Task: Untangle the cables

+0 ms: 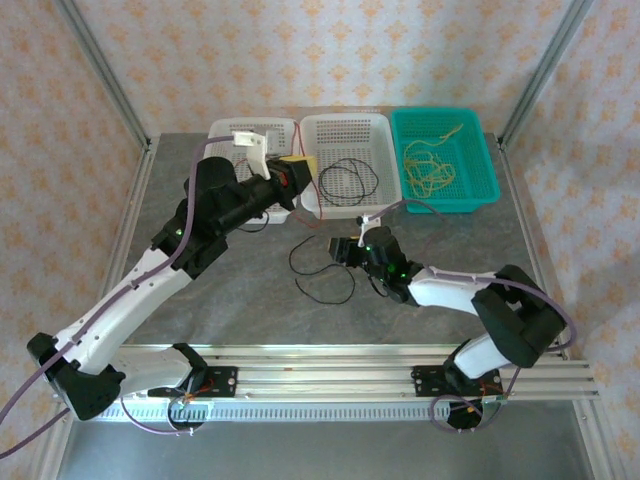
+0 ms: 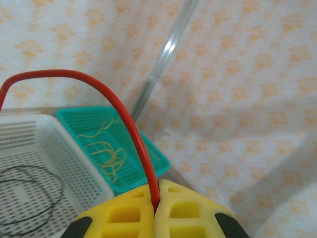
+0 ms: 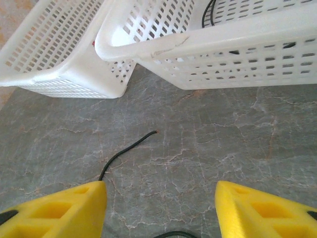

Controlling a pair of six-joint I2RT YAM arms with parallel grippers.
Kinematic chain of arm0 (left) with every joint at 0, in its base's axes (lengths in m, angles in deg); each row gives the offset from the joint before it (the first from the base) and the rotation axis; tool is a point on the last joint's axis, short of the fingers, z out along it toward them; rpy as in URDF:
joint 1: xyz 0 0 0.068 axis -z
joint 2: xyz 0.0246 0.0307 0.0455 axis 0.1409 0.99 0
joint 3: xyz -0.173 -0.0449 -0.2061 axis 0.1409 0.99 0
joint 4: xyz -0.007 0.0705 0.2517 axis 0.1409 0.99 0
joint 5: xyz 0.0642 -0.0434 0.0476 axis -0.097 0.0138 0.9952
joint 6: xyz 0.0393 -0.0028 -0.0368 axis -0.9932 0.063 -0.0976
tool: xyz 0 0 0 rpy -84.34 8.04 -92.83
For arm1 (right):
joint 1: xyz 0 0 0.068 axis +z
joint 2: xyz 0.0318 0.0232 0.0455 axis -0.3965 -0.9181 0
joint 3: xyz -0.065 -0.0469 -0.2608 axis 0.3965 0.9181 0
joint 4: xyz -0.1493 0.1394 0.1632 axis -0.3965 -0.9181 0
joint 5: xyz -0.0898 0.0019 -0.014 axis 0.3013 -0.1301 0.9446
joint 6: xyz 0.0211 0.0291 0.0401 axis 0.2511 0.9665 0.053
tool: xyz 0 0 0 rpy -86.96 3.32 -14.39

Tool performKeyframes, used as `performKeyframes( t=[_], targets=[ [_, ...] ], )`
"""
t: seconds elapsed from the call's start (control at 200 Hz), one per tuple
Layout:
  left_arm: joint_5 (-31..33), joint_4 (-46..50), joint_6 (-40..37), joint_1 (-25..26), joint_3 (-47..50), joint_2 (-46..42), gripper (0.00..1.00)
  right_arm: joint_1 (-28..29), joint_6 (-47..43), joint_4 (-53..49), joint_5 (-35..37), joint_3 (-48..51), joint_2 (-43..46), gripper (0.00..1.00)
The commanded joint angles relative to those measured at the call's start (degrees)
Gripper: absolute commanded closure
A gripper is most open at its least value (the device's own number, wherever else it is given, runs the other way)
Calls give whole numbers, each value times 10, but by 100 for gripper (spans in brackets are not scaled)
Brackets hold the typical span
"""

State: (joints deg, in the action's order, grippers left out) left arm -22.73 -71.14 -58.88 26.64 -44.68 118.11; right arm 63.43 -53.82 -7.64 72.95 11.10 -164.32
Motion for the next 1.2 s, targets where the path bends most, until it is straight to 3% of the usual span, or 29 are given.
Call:
performKeyframes(
  t=[0.0, 0.13, 0.431, 0.666, 1.197],
  targets=[
    [99, 74, -28, -7, -38, 6, 100, 7, 7, -40, 32, 11, 68, 41],
    [155, 122, -35, -29, -75, 35, 100, 19, 0, -91, 41, 5, 127, 40],
    [111, 120, -37, -139, -137, 89, 100, 23, -7, -154, 47, -91, 153, 40],
    [73, 107, -39, -200, -210, 157, 100, 23, 4, -178, 76, -200, 92, 41],
    [65, 103, -113, -247, -343, 363, 100, 9, 31, -201, 31, -367, -17, 41]
  ],
)
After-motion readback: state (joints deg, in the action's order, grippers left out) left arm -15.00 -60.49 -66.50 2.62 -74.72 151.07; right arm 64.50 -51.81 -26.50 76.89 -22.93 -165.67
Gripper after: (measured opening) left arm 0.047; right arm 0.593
